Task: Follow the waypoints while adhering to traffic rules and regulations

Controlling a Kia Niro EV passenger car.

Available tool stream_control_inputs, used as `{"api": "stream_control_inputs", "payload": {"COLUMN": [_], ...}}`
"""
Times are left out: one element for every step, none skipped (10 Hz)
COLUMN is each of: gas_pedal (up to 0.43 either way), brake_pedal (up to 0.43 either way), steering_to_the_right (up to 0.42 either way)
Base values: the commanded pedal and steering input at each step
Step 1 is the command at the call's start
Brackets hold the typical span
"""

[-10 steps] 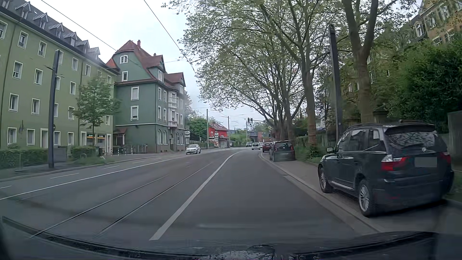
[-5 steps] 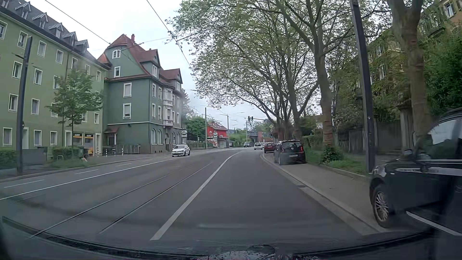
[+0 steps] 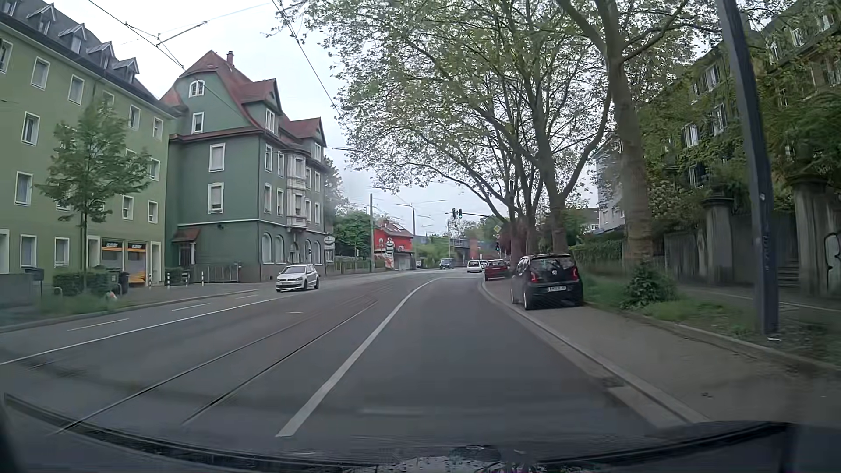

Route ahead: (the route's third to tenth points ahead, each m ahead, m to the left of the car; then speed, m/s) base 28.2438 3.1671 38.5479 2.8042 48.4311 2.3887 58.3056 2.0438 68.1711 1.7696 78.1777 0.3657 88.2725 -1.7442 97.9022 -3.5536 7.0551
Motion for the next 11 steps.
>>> {"api": "stream_control_inputs", "payload": {"gas_pedal": [0.079,0.079,0.079,0.079,0.079,0.079,0.079,0.079,0.079,0.079,0.079], "brake_pedal": [0.0,0.0,0.0,0.0,0.0,0.0,0.0,0.0,0.0,0.0,0.0], "steering_to_the_right": [0.0,0.0,0.0,0.001,0.003,0.003,0.004,0.005,0.005,0.006,0.007]}}
